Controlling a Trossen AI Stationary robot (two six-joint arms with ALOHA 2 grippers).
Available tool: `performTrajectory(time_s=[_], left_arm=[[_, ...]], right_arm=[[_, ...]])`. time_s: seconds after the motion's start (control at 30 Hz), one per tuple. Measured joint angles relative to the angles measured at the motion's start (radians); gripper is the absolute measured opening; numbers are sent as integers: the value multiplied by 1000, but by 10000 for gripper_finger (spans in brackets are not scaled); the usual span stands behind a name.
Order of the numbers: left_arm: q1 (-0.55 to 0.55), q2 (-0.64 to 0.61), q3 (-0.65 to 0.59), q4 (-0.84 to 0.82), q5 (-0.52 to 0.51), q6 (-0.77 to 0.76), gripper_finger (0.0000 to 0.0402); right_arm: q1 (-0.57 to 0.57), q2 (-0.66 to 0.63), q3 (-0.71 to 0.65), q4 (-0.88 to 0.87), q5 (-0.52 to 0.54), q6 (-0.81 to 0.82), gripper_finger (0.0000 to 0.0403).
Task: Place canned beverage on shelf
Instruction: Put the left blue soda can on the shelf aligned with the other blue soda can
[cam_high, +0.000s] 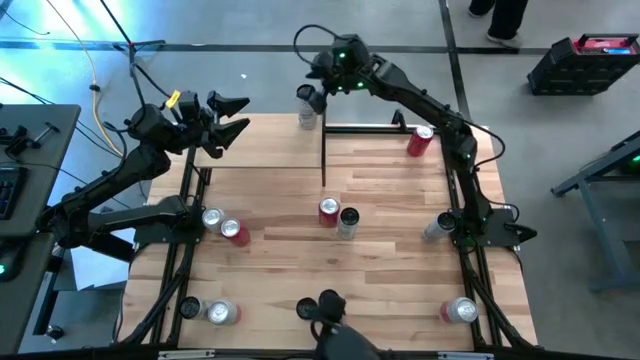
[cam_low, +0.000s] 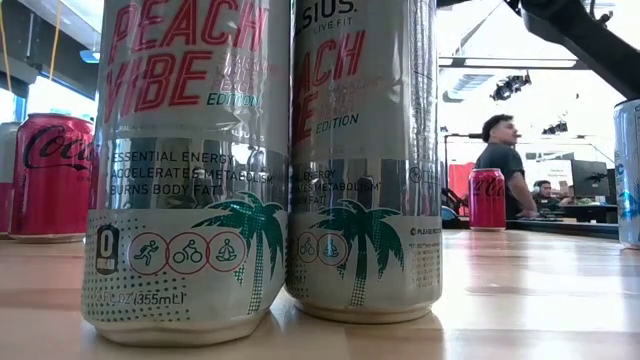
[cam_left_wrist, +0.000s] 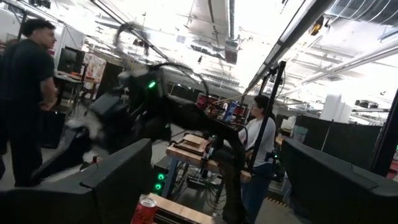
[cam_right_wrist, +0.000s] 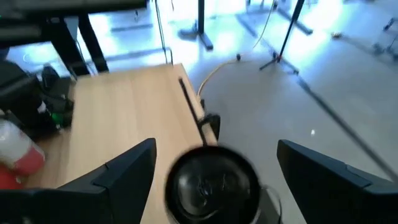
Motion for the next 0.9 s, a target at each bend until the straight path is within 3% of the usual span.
performTrajectory(time_s=[0.23,0.4,0.63,0.9], left_arm=[[0,0,0,0,39,25,349],[-1,0,0,-1,75,26,349],[-2,0,0,0,150,26,349],[-28,0,0,0,224,46,349]], right_arm=[[19,-140,0,-8,2,34,319],[89,-270,0,-140,36,74,319],[300,-389,0,-467,313,172,319],[622,-413,-1,-762,503,538,319]])
